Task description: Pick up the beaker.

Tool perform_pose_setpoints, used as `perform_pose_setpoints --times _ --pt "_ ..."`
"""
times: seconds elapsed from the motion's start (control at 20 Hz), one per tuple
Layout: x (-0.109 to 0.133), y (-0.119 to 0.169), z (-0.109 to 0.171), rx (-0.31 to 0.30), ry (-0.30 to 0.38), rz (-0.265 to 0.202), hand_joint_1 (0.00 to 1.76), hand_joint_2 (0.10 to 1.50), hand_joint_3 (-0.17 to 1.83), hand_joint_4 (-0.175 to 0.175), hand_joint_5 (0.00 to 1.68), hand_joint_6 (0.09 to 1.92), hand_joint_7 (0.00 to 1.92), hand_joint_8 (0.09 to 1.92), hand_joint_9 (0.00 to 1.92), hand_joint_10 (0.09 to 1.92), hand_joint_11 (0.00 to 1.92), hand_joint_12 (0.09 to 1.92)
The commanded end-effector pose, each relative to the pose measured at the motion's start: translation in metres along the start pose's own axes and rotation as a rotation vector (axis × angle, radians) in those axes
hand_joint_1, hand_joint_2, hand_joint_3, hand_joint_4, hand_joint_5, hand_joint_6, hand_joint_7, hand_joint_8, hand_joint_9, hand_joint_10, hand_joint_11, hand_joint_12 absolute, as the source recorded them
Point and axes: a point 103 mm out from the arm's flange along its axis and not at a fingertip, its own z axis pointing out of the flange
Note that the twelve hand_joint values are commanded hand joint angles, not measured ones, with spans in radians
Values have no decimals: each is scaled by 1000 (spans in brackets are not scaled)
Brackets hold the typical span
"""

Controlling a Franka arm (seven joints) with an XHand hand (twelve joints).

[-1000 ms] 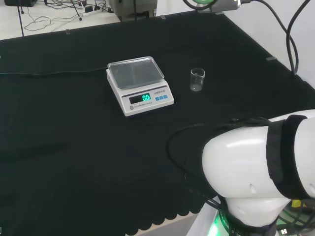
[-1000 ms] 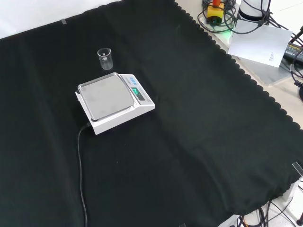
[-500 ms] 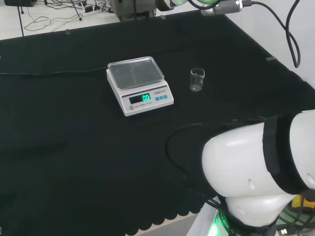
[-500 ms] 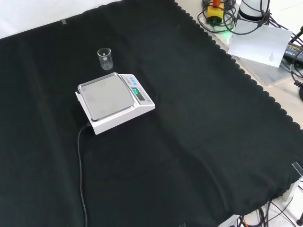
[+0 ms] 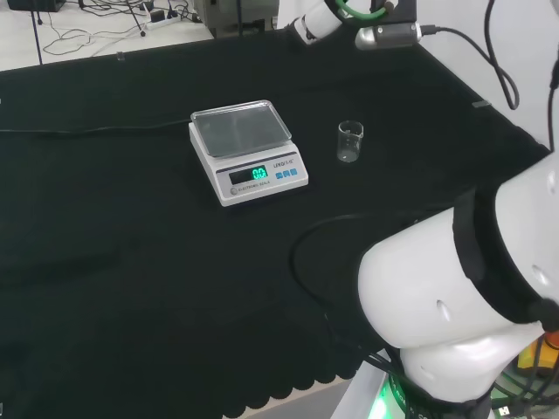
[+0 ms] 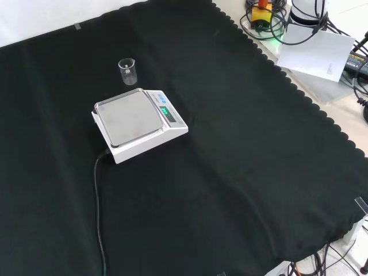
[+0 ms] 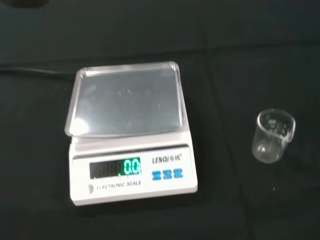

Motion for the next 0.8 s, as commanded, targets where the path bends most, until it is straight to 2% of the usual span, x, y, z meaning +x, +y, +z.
perform_pose_setpoints --times 0.05,0.5,0.6,0.7,0.8 --pt "-28 52 37 58 39 10 572 829 385 -11 303 188 229 681 360 806 26 1494" --pt "-68 95 74 100 16 31 578 829 385 -13 309 179 231 682 359 805 23 1493" --pt "-73 103 82 87 18 30 580 829 384 -13 310 177 231 683 359 805 22 1493" --pt "-76 110 91 66 -8 36 582 829 384 -14 310 175 231 683 358 805 22 1493" --pt "-80 116 100 72 15 35 584 827 384 -15 309 172 230 683 357 806 44 1501"
